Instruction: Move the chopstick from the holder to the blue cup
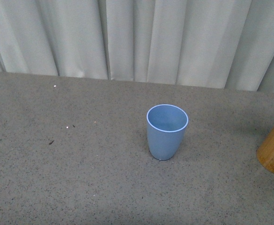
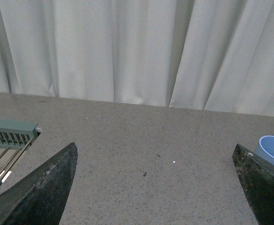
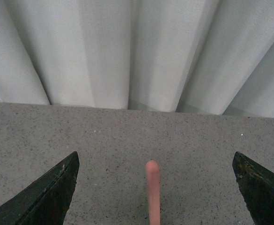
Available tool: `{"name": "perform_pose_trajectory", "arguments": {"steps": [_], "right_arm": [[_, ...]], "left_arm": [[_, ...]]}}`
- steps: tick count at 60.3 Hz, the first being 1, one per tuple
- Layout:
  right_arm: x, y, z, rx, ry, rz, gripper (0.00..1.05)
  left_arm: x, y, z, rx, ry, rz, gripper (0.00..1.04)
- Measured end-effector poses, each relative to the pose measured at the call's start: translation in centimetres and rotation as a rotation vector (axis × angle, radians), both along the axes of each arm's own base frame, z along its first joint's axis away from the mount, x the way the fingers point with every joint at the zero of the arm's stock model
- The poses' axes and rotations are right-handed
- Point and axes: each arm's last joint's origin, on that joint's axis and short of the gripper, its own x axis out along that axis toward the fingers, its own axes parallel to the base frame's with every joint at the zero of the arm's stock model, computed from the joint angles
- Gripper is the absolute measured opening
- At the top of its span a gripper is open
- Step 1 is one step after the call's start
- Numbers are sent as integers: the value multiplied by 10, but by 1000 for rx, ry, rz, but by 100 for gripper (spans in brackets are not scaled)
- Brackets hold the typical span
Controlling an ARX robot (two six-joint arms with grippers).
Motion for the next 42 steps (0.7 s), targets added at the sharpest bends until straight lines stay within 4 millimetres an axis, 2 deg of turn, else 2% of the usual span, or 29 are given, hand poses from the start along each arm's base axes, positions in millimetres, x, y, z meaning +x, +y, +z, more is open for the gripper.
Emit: {"name": "perform_pose_trajectory", "arguments": {"steps": [21, 42], "right_arm": [[32, 6, -17, -23, 11, 9, 95], [42, 10, -40, 32, 40, 15, 95]], "left_arm": [[0, 0, 0, 0, 0, 0, 98], [0, 0, 0, 0, 0, 0, 98]]}}
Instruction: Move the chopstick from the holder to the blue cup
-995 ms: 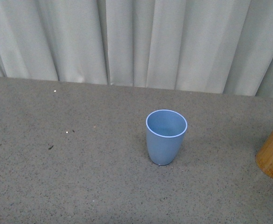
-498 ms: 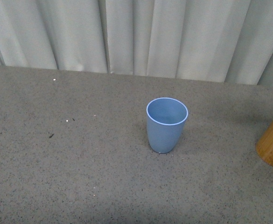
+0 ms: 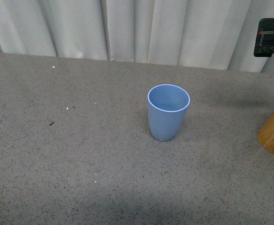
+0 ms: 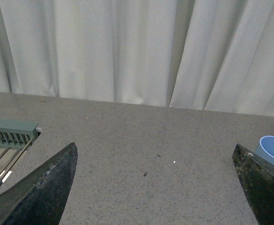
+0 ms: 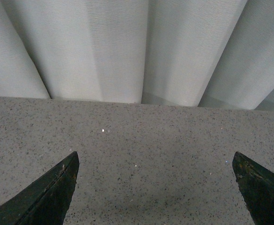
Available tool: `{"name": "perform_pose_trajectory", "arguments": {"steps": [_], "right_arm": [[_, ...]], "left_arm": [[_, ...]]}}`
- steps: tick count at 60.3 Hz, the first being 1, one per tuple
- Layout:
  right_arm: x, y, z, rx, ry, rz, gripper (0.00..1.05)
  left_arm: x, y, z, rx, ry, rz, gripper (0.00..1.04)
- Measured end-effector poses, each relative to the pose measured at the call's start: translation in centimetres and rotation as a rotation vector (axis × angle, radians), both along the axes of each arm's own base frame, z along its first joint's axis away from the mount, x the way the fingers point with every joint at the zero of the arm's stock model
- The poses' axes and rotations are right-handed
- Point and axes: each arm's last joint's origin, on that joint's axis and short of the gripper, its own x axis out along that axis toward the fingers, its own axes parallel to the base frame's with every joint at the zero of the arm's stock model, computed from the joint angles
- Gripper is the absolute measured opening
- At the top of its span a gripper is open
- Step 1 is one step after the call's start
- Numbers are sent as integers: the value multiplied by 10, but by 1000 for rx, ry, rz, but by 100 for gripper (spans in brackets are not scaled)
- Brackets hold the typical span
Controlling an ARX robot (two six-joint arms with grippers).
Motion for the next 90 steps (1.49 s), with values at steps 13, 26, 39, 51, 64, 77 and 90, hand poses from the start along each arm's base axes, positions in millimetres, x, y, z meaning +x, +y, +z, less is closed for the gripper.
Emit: {"name": "perform_pose_trajectory", "arguments": {"steps": [13, 26, 39, 51, 64, 77, 90], "right_arm": [[8, -4, -4, 1, -7, -11, 95], [16, -4, -11, 13, -2, 0, 95], [20, -4, -18, 25, 5, -2, 95], [21, -4, -24, 33, 11, -5, 95], [22, -4, -24, 45, -6, -6, 74], [22, -4, -23, 53, -19, -8, 36], [15, -3, -15, 68, -38, 1, 13]], "left_arm": [[0, 0, 0, 0, 0, 0, 98], [0, 0, 0, 0, 0, 0, 98], [0, 0, 0, 0, 0, 0, 98], [0, 0, 0, 0, 0, 0, 98], [0, 0, 0, 0, 0, 0, 98], [0, 0, 0, 0, 0, 0, 98], [0, 0, 0, 0, 0, 0, 98]]}}
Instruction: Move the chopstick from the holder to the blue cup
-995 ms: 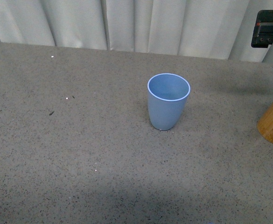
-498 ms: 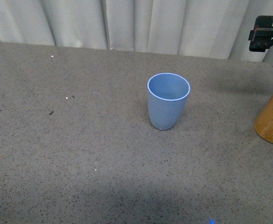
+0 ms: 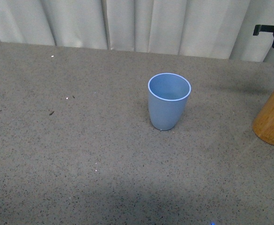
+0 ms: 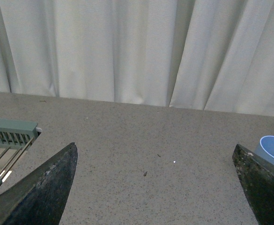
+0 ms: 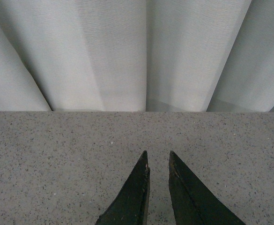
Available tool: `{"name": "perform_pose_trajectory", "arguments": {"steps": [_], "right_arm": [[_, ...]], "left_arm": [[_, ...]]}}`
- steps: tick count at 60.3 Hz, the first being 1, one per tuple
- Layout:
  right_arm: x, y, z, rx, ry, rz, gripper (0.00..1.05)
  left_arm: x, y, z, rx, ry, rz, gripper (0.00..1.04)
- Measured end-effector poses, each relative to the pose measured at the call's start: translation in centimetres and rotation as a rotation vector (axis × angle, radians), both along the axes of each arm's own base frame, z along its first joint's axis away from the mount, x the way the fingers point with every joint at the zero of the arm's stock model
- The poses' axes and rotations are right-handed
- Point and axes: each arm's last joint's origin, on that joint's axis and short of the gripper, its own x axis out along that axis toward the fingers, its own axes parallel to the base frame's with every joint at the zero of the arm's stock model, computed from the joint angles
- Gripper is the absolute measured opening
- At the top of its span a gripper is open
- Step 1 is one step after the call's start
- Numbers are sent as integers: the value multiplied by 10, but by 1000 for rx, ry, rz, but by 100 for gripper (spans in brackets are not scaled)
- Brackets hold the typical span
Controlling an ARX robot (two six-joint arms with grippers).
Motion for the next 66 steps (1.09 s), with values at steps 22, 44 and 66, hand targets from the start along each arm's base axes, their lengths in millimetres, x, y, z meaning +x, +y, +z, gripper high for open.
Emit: {"name": "perform_pose_trajectory", "arguments": {"steps": [22, 44, 66], "right_arm": [[-26, -5, 32, -56, -61, 5, 13], [-56, -21, 114, -115, -189, 10, 13], [-79, 21, 178, -64, -376, 107, 13]], "left_arm": [[0, 0, 0, 0, 0, 0, 98], [0, 0, 0, 0, 0, 0, 98], [0, 0, 0, 0, 0, 0, 98]]}}
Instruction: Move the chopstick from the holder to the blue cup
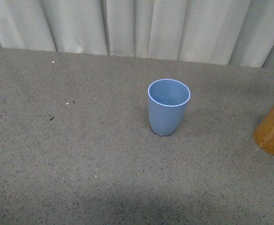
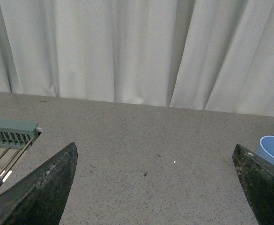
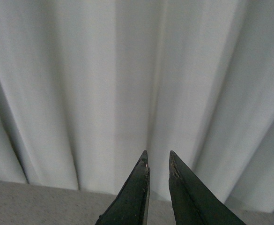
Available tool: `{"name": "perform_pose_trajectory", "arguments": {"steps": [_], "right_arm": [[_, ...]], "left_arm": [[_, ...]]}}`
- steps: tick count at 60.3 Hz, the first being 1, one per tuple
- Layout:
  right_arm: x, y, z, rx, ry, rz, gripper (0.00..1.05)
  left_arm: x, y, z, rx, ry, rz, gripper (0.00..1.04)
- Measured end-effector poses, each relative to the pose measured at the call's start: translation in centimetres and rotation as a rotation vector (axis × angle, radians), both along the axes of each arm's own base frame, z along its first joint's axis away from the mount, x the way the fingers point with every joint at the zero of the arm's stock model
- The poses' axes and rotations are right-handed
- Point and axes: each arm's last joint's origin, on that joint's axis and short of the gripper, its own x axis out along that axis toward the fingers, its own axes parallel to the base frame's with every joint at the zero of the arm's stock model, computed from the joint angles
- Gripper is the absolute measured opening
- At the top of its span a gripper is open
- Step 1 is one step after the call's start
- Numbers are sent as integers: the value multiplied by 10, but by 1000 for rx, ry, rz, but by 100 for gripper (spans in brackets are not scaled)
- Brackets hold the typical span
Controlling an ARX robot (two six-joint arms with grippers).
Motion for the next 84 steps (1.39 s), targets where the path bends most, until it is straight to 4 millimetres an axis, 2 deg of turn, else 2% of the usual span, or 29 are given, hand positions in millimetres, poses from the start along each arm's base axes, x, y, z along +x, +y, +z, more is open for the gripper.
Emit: {"name": "perform_pose_trajectory", "arguments": {"steps": [6, 11, 14, 21, 29, 43, 60, 74, 84], "right_arm": [[-4, 27, 4, 41, -36, 57, 13], [-7, 48, -1, 74, -45, 101, 13], [-7, 71, -13, 97, -40, 147, 13], [-1, 103, -54, 132, 28, 197, 13], [5, 114, -86, 164, 93, 192, 13], [11, 120, -118, 210, 155, 184, 13], [12, 121, -122, 208, 188, 189, 13], [16, 126, -90, 222, 133, 219, 13], [22, 127, -81, 229, 117, 218, 13]], "left_arm": [[0, 0, 0, 0, 0, 0, 98], [0, 0, 0, 0, 0, 0, 98], [0, 0, 0, 0, 0, 0, 98], [0, 0, 0, 0, 0, 0, 98], [0, 0, 0, 0, 0, 0, 98], [0, 0, 0, 0, 0, 0, 98], [0, 0, 0, 0, 0, 0, 98], [0, 0, 0, 0, 0, 0, 98], [0, 0, 0, 0, 0, 0, 98]]}}
